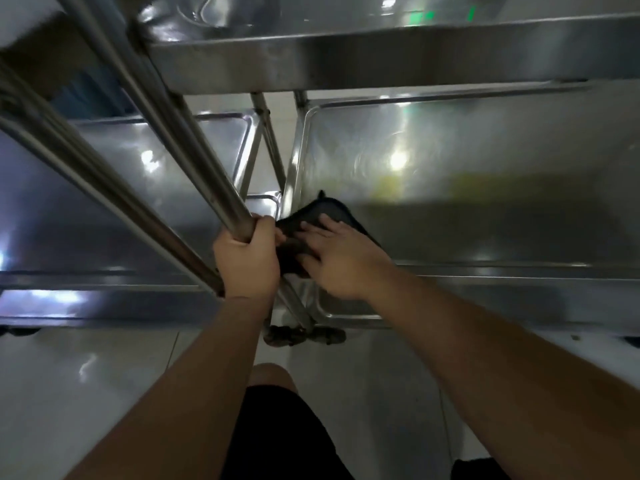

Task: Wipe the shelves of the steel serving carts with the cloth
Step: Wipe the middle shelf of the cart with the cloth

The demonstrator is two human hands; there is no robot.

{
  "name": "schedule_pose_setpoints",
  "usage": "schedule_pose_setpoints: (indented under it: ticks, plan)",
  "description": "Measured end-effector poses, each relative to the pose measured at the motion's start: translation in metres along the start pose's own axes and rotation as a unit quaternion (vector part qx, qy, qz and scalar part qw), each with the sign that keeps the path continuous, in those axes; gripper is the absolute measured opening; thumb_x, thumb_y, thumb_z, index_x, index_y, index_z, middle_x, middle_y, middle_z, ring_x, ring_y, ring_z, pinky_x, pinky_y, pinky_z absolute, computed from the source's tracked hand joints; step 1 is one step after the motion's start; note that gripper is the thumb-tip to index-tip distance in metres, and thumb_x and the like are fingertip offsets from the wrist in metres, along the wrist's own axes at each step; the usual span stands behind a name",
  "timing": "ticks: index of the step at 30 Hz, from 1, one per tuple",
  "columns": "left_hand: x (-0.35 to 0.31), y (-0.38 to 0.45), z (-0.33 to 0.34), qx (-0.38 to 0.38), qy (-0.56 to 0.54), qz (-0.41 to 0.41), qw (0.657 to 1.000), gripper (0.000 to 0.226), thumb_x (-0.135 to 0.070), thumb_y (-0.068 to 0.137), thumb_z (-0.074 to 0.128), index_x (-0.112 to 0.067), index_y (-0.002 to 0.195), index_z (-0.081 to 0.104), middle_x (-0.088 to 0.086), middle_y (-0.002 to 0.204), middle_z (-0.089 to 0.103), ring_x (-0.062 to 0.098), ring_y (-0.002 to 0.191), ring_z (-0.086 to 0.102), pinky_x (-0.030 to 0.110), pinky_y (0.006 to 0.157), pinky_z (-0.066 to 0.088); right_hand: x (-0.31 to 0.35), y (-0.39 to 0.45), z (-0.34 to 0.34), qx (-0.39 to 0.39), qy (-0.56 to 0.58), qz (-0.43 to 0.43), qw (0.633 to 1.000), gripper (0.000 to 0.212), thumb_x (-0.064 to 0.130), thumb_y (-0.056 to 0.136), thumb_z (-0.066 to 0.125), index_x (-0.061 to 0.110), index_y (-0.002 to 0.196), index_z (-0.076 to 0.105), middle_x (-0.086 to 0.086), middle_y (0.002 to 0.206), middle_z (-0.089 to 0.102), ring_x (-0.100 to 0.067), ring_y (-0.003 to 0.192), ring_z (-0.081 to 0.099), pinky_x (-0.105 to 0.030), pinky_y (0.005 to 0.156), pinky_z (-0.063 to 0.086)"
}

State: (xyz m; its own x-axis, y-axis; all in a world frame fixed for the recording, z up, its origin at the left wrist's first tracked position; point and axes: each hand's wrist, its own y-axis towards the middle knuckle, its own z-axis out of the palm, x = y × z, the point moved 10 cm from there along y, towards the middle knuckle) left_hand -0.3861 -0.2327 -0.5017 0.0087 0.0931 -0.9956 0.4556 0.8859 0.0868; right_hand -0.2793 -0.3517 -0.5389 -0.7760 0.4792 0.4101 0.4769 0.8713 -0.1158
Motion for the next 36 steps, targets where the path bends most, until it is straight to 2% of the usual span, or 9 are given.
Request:
schedule_pose_setpoints:
  ticks: [4, 8, 13, 18, 21, 24, 29, 31, 36]
  plan:
    - [0.006, 0.001, -0.001, -0.012, -0.007, 0.003, 1.0, 0.026, -0.019, 0.082, 0.062, -0.002, 0.064, 0.054, 0.007, 0.052, 0.053, 0.019, 0.047, 0.054, 0.028, 0.047, 0.045, -0.107, -0.044, -0.033, -0.062, -0.049, 0.128, 0.989, 0.061, 0.054, 0.106, 0.033, 0.027, 0.161, 0.03, 0.007, 0.17, 0.021, -0.026, 0.158, 0.015, -0.04, 0.127, 0.013]
    - [0.011, 0.005, -0.003, -0.021, -0.012, 0.013, 1.0, 0.032, -0.024, 0.077, 0.062, 0.001, 0.065, 0.048, 0.016, 0.055, 0.049, 0.025, 0.05, 0.053, 0.033, 0.05, 0.045, -0.193, -0.065, -0.06, -0.074, -0.047, 0.238, 0.967, 0.072, 0.063, 0.101, 0.021, 0.027, 0.163, 0.021, 0.006, 0.172, 0.013, -0.027, 0.159, 0.007, -0.044, 0.127, 0.009]
    - [0.015, 0.011, -0.004, -0.038, -0.018, 0.03, 0.999, 0.037, -0.025, 0.075, 0.063, 0.004, 0.064, 0.043, 0.026, 0.056, 0.042, 0.026, 0.048, 0.048, 0.034, 0.05, 0.042, -0.141, 0.011, -0.058, -0.103, -0.045, 0.209, 0.971, 0.068, 0.056, 0.104, 0.027, 0.023, 0.163, 0.025, 0.003, 0.172, 0.017, -0.029, 0.158, 0.01, -0.044, 0.127, 0.01]
    - [0.008, 0.011, -0.001, -0.046, -0.031, 0.036, 0.998, 0.029, -0.025, 0.072, 0.061, -0.018, 0.052, 0.042, 0.016, 0.053, 0.04, 0.025, 0.049, 0.045, 0.034, 0.05, 0.041, -0.007, 0.028, -0.014, -0.045, -0.064, -0.044, 0.996, 0.06, 0.051, 0.102, 0.037, 0.025, 0.156, 0.041, 0.005, 0.164, 0.036, -0.024, 0.154, 0.025, -0.041, 0.125, 0.022]
    - [0.003, 0.007, 0.0, -0.034, -0.027, 0.05, 0.998, 0.033, -0.023, 0.073, 0.06, 0.002, 0.06, 0.043, 0.03, 0.057, 0.04, 0.025, 0.048, 0.047, 0.031, 0.048, 0.042, -0.012, 0.001, -0.009, 0.008, -0.043, -0.104, 0.994, 0.067, 0.062, 0.1, 0.024, 0.031, 0.158, 0.036, 0.015, 0.165, 0.032, -0.01, 0.156, 0.016, -0.034, 0.128, 0.012]
    - [0.002, 0.005, 0.0, -0.029, -0.005, 0.057, 0.998, 0.043, -0.025, 0.073, 0.059, 0.014, 0.065, 0.043, 0.034, 0.06, 0.04, 0.025, 0.048, 0.046, 0.029, 0.047, 0.042, -0.08, 0.0, -0.038, -0.034, -0.068, -0.049, 0.996, 0.062, 0.057, 0.102, 0.036, 0.027, 0.155, 0.043, 0.009, 0.163, 0.038, -0.018, 0.154, 0.026, -0.037, 0.126, 0.02]
    - [0.003, 0.005, 0.001, -0.026, -0.024, 0.056, 0.998, 0.045, -0.026, 0.072, 0.059, 0.012, 0.061, 0.037, 0.032, 0.057, 0.034, 0.031, 0.05, 0.04, 0.037, 0.05, 0.036, -0.19, 0.051, -0.095, -0.122, -0.048, 0.179, 0.975, 0.06, 0.049, 0.103, 0.042, 0.021, 0.156, 0.04, -0.01, 0.163, 0.038, -0.036, 0.151, 0.03, -0.046, 0.123, 0.023]
    - [0.003, 0.006, 0.001, -0.028, -0.031, 0.055, 0.998, 0.044, -0.025, 0.071, 0.059, 0.01, 0.059, 0.036, 0.031, 0.056, 0.032, 0.031, 0.051, 0.037, 0.038, 0.051, 0.033, -0.19, 0.083, -0.098, -0.12, -0.026, 0.21, 0.97, 0.065, 0.05, 0.101, 0.037, 0.02, 0.159, 0.035, -0.01, 0.165, 0.032, -0.036, 0.153, 0.025, -0.048, 0.125, 0.018]
    - [0.0, 0.006, 0.002, -0.029, -0.041, 0.073, 0.996, 0.04, -0.021, 0.072, 0.059, 0.007, 0.061, 0.032, 0.029, 0.055, 0.029, 0.029, 0.049, 0.035, 0.034, 0.049, 0.032, -0.124, 0.16, -0.08, -0.073, -0.018, 0.156, 0.985, 0.069, 0.053, 0.099, 0.026, 0.024, 0.162, 0.025, -0.007, 0.169, 0.024, -0.033, 0.156, 0.018, -0.049, 0.126, 0.015]
